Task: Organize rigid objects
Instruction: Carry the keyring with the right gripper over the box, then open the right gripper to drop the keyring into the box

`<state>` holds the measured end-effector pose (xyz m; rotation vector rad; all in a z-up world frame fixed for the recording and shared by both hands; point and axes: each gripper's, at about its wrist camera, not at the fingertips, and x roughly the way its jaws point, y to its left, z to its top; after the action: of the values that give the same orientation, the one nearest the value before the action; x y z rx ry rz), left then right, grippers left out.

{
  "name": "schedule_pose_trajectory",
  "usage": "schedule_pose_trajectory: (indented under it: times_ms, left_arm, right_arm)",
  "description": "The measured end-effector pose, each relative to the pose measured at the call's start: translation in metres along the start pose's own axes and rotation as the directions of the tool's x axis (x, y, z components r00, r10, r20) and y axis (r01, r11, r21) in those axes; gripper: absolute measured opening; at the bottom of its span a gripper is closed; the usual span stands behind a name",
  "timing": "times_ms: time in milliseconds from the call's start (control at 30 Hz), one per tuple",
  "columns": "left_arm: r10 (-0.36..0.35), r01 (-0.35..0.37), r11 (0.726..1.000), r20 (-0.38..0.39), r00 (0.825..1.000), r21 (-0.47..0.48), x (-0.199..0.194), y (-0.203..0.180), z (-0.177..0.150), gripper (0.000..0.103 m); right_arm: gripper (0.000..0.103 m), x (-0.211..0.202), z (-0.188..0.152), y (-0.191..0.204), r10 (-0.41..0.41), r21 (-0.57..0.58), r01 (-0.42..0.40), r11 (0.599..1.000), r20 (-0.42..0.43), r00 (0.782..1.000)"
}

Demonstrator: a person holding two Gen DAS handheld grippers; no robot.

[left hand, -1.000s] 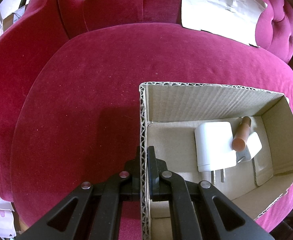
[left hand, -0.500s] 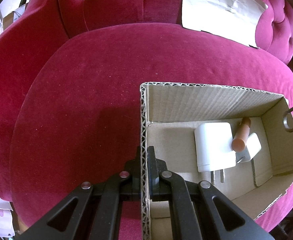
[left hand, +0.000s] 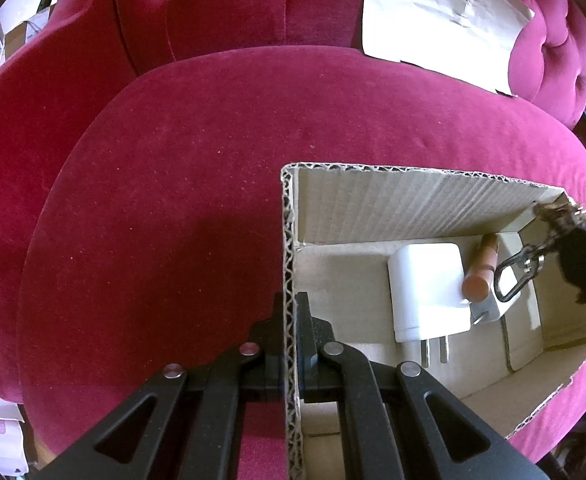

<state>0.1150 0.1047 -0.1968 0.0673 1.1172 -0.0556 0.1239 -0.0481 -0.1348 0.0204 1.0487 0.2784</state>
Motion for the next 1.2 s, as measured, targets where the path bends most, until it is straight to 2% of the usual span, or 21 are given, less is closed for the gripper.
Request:
schedule_pose_trajectory:
  times_ms: [367,633,733,800,833,900,1000,1200]
  left_arm:
    - [0.0,0.0,1.0,-0.001,1.0,-0.001,0.0,0.0,0.0,0.003]
    - [0.001,-0.001,1.0,-0.001,1.0,-0.001,0.001,-0.002,0.0,0.003]
    - [0.001,-0.001,1.0,0.0,1.0,-0.001,0.0,-0.002,0.0,0.003]
    - [0.002,-0.002,1.0,-0.001,1.0,-0.001,0.0,-0.002,0.0,0.003]
    - [0.002,-0.002,1.0,-0.001,1.0,-0.001,0.0,-0.002,0.0,0.003]
    - [0.002,-0.002,1.0,0.0,1.0,-0.001,0.0,-0.002,0.0,0.003]
    - [0.003,-0.003,1.0,0.0,1.0,-0.001,0.001,-0.003,0.0,0.003]
    - [0.004,-0.004,1.0,0.0,1.0,0.002,0.0,-0.003,0.0,0.003]
  right_arm:
    - [0.019,0.034,-0.005,-0.001,0.009,0.032,-0.007,0.999,-0.073,0.997]
    - [0.02,0.04,-0.007,-0.004,0.015,0.044,-0.011,0.999,-0.081,0.997]
    - [0.023,0.041,-0.007,-0.005,0.01,0.041,-0.006,0.999,-0.086,0.996]
    - [0.052,0.04,-0.006,-0.004,0.006,0.038,-0.003,0.999,-0.082,0.997]
    - [0.055,0.037,-0.006,-0.004,-0.008,0.037,0.01,0.999,-0.071,0.997]
    - [0.073,0.035,-0.006,-0.004,-0.022,0.027,0.024,0.999,-0.06,0.998]
    - [0.089,0.034,-0.006,-0.008,-0.05,0.031,0.051,0.998,-0.054,0.997]
    - [0.103,0.031,-0.005,-0.015,-0.078,0.038,0.08,0.996,-0.042,0.996]
